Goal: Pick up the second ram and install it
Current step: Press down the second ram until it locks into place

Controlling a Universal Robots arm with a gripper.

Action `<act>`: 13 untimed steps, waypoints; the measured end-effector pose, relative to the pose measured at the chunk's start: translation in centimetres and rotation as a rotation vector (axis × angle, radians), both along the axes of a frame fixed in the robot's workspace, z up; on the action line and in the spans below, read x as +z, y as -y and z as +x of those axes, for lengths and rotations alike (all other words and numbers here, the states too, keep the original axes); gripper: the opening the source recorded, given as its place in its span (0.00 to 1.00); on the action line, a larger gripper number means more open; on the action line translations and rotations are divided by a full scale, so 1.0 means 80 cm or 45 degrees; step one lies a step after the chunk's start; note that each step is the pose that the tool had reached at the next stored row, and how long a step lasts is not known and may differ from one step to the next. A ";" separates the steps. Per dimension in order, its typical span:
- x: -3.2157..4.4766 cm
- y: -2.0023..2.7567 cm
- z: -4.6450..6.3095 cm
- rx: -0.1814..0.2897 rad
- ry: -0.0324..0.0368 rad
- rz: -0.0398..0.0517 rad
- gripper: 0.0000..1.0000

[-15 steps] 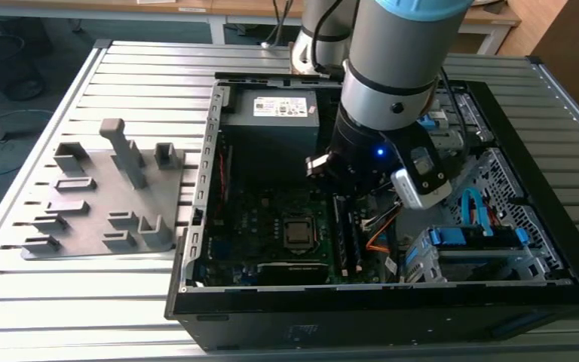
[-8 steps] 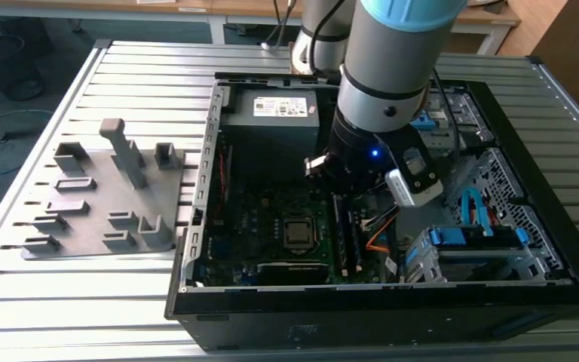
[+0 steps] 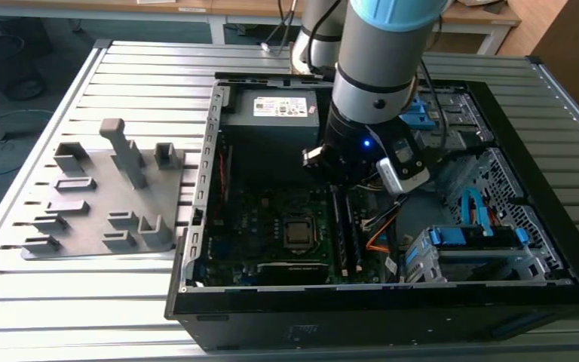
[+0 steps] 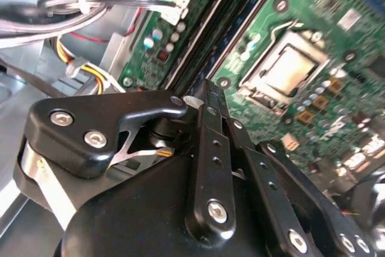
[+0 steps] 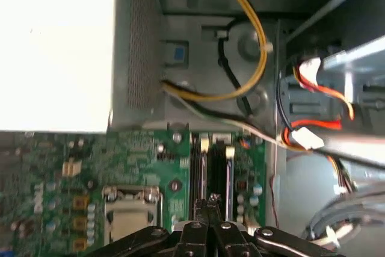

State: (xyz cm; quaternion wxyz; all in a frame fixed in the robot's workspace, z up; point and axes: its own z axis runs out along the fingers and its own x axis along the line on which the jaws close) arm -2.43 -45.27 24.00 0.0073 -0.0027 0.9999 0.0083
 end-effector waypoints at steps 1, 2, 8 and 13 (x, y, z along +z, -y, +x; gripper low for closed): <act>-0.0022 -0.0025 0.000 0.000 -0.0001 0.000 0.10; -0.0048 -0.0038 -0.001 0.000 0.0002 0.001 0.10; -0.0182 -0.0052 -0.001 0.000 0.0000 0.000 0.10; -0.0288 -0.0055 -0.001 0.000 -0.0008 -0.002 0.10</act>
